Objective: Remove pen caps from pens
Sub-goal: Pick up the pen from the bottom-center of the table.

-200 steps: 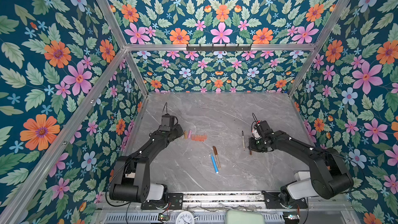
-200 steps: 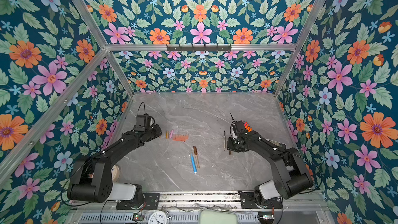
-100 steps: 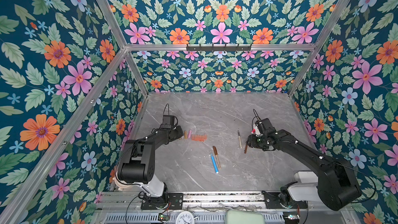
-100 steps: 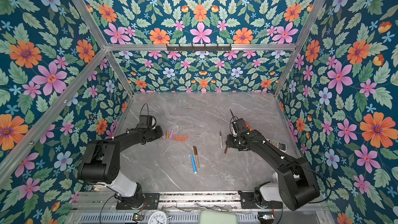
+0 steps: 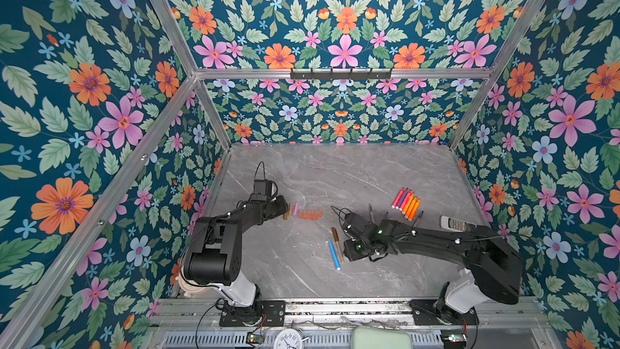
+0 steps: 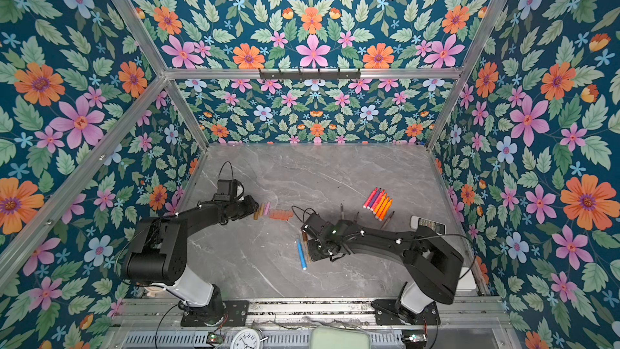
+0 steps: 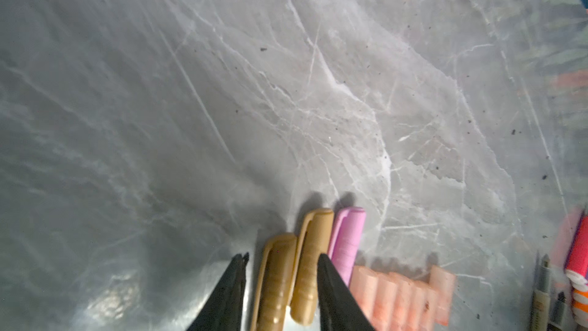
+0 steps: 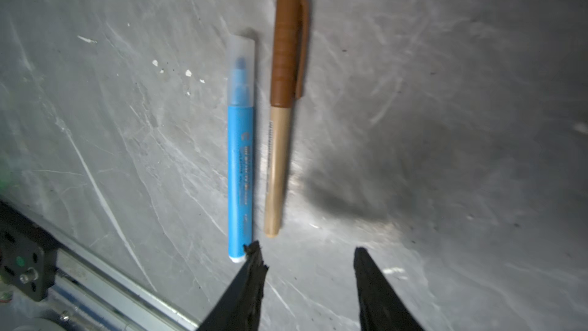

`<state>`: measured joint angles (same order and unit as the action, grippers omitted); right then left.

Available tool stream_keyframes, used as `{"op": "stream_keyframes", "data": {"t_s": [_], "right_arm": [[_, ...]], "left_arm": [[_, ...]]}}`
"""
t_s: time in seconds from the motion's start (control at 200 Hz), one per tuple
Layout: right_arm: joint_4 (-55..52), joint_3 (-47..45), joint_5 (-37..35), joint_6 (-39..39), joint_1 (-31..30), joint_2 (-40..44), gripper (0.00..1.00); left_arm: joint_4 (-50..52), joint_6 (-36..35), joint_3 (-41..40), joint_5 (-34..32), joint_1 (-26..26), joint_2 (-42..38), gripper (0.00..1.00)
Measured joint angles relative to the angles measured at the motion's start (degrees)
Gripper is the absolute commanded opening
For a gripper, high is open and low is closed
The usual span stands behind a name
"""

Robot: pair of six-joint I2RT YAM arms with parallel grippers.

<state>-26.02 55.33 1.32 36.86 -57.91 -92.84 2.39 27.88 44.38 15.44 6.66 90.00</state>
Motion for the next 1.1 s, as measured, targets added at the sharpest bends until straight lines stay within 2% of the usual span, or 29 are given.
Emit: {"op": "stream_keyframes", "data": {"t_s": [0.19,0.27,0.48,0.585,0.65,0.8,1.005,1.1], "right_arm": [[-0.1,3.8,-1.0,0.6,-1.7,-6.6,0.44],[-0.2,5.2,-1.4,0.6,-1.9,-8.4,0.4],[-2.4,7.5,-5.5,1.8,-1.9,-11.2,0.21],[-2.6,6.9,-7.7,2.3,-1.9,-11.1,0.01],[-2.1,5.8,-8.1,3.1,-1.8,-10.2,0.0],[-3.9,1.8,-8.5,2.1,-0.5,-5.2,0.0],[-3.7,1.8,-6.8,-0.4,0.3,3.4,0.0],[-3.7,2.0,-5.9,-1.1,0.6,5.3,0.0]], "left_arm": [[1.3,0.3,-0.6,0.5,0.0,-8.9,0.4],[2.0,0.5,-1.0,1.0,0.0,-11.3,0.4],[3.4,1.4,-2.6,2.9,0.0,-14.5,0.39],[3.4,2.2,-3.7,4.4,0.2,-15.8,0.4],[3.2,3.8,-4.8,5.2,1.3,-17.2,0.41],[-1.1,8.3,-8.2,8.1,8.7,-19.4,0.52],[-11.4,17.4,-10.2,11.2,22.6,-15.0,0.52],[-15.3,20.4,-9.4,11.1,26.7,-12.2,0.52]]}}
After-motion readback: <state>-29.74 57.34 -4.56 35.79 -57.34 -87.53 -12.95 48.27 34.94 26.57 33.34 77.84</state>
